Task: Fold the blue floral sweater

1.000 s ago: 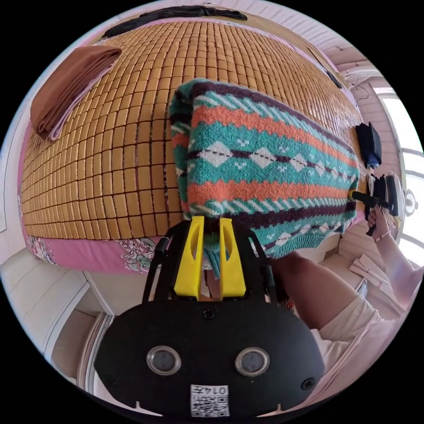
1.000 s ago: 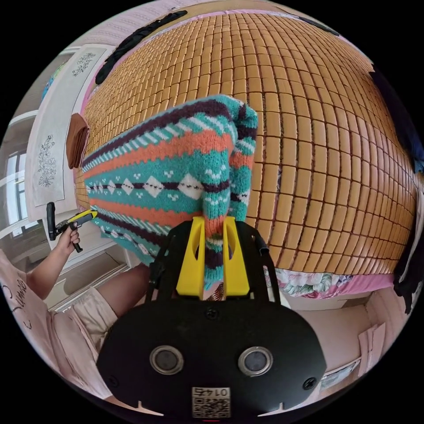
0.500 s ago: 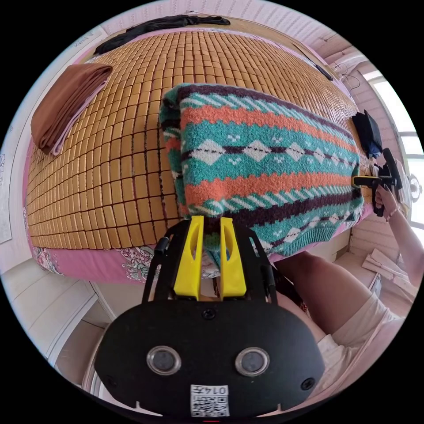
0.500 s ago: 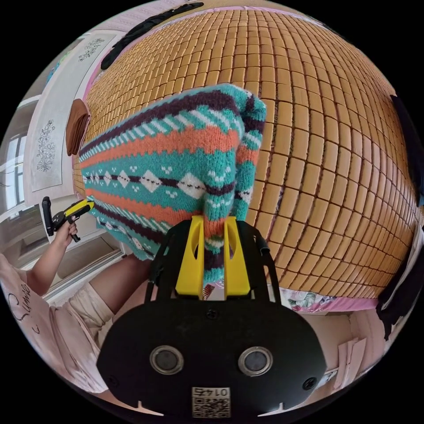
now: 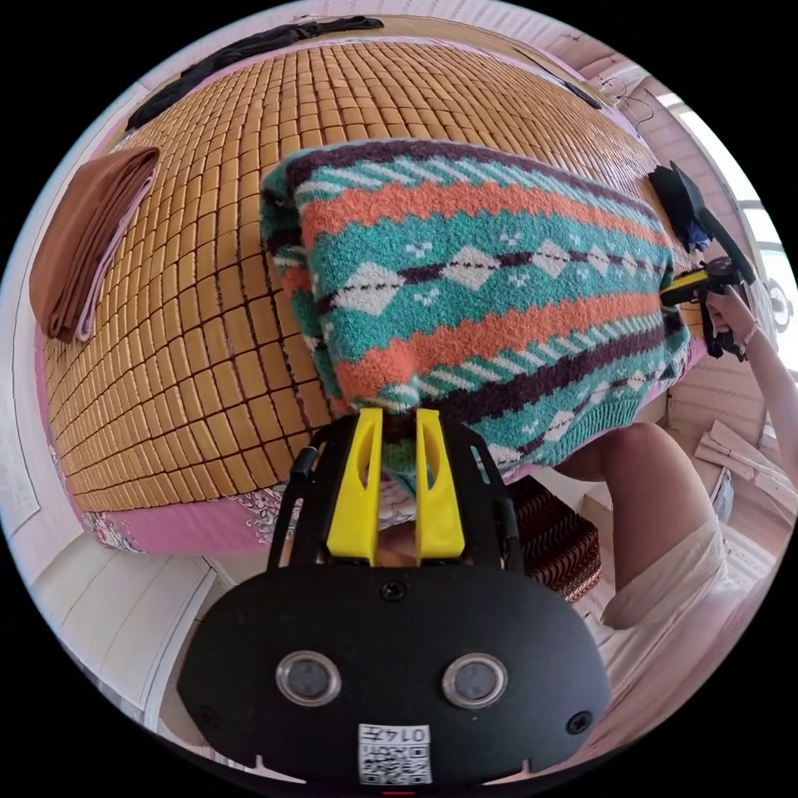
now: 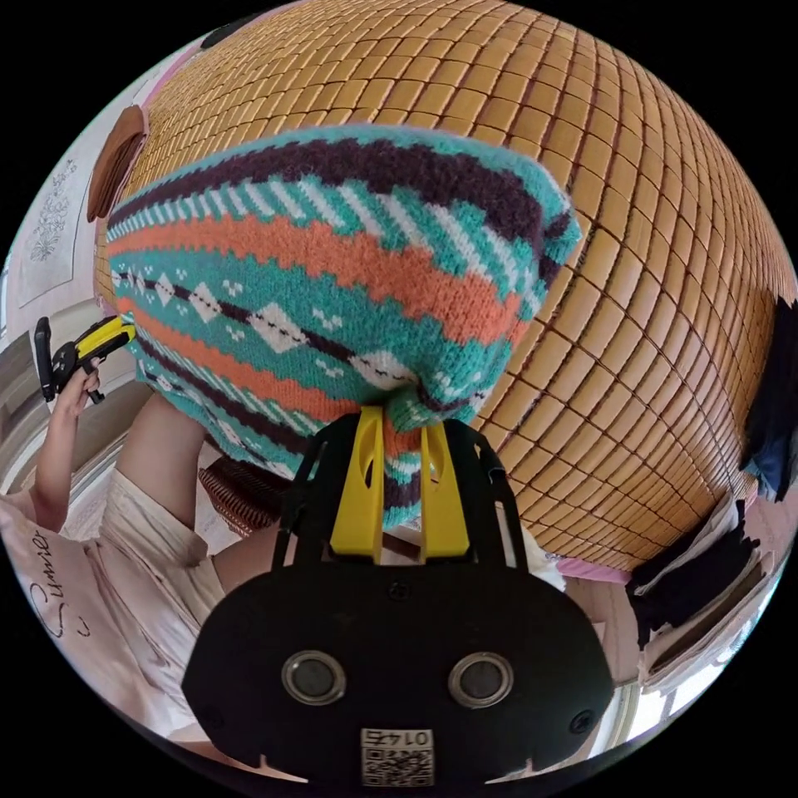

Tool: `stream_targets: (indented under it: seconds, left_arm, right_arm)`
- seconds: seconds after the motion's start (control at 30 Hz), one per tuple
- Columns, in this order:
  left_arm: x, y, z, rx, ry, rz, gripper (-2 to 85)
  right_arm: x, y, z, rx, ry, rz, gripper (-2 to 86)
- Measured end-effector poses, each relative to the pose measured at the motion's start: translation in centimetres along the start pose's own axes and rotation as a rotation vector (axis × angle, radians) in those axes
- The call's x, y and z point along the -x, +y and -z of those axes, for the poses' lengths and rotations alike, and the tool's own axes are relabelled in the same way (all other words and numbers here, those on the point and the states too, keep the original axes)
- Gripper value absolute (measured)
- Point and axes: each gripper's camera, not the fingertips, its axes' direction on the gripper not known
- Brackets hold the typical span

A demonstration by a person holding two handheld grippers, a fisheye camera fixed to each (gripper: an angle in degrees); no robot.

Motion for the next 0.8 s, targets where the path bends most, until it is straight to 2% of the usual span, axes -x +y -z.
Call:
stream_targets:
  seconds: [0.13, 0.4, 0.67, 0.8]
  left_arm:
    - [-1.6, 0.0, 0.3, 0.04, -0.023, -0.036, 6.5]
    - [-4.5, 2.2, 0.9, -0.009, -0.093, -0.059, 6.4]
    - [-7.0, 5.7, 1.7, -0.14, -0.156, -0.07, 6.4]
    - [-8.5, 8.3, 2.2, -0.246, -0.205, -0.064, 6.8]
  right_arm:
    - [2.0, -2.4, 0.0, 0.106, 0.029, 0.049, 6.0]
    - [5.8, -4.2, -0.4, 0.154, 0.076, 0.112, 5.8]
    - [9.2, -3.7, -1.0, 0.092, 0.084, 0.078, 6.1]
    - [11.1, -1.5, -1.4, -0.046, 0.089, 0.015, 6.8]
